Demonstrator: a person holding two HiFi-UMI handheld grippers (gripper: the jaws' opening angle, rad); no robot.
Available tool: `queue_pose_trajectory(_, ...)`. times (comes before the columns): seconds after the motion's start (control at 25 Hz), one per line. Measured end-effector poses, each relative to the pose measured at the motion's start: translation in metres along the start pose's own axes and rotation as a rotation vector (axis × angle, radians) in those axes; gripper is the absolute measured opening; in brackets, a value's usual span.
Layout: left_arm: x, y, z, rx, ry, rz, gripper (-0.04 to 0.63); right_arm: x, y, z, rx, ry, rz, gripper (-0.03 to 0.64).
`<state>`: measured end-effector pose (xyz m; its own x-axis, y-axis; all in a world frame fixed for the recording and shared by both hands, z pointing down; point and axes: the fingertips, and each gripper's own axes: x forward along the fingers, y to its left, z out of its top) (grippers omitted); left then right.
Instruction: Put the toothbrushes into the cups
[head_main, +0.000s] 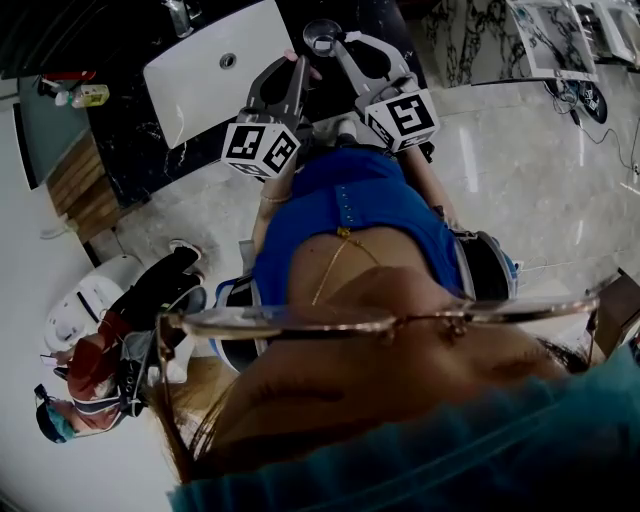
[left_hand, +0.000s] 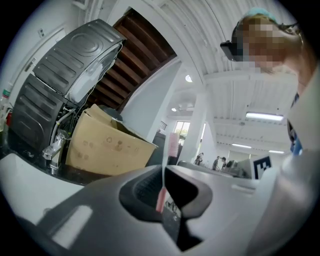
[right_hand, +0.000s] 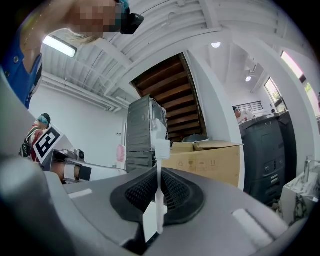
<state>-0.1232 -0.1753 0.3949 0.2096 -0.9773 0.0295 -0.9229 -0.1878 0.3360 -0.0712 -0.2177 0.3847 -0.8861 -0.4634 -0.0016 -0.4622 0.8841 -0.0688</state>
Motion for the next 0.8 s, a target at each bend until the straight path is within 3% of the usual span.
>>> queue_pose_trajectory(0.32, 0.009, 0.024, 0.012, 0.002, 0.026, -0.054, 0.014, 0.026, 0.001, -0.001, -0.020, 0.010, -0.046, 0.021)
queue_pose_trajectory(0.8, -0.011, 0.058, 0.012, -0.024, 0.037, -0.029, 0.014, 0.048, -0.021, -0.024, -0.011, 0.031, -0.136, 0.021)
